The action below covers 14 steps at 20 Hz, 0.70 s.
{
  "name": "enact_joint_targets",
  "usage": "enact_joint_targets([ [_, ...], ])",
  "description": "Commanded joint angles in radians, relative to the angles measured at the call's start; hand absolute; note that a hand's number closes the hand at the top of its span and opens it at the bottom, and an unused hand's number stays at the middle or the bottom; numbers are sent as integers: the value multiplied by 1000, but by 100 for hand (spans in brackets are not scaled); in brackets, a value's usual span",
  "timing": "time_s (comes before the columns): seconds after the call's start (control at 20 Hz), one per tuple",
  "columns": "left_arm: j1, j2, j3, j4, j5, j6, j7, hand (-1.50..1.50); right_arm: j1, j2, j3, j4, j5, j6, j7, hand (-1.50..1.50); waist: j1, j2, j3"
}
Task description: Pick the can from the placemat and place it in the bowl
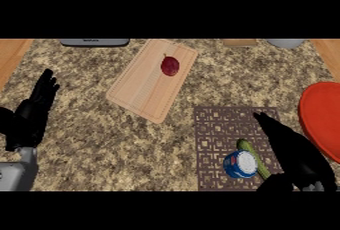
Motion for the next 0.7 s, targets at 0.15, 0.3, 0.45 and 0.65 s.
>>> enact_joint_targets([
  [0.15,12,-16,33,-22,-20,-25,22,0,53,108,24,44,85,43,57,-150,-4,-1,0],
  [0.3,26,-68,0,-14,-77,11,-20,0,79,149,54,59,132,36,61,-150,-6,-1,0],
  [0.45,53,-40,41,-34,-41,-43,-3,0,63,188,49,67,135,78,105,-150,-2,-1,0],
  [0.65,13,-30,78,-14,-39,-74,15,0,145,240,97,93,250,3,43,-150,-6,-1,1],
])
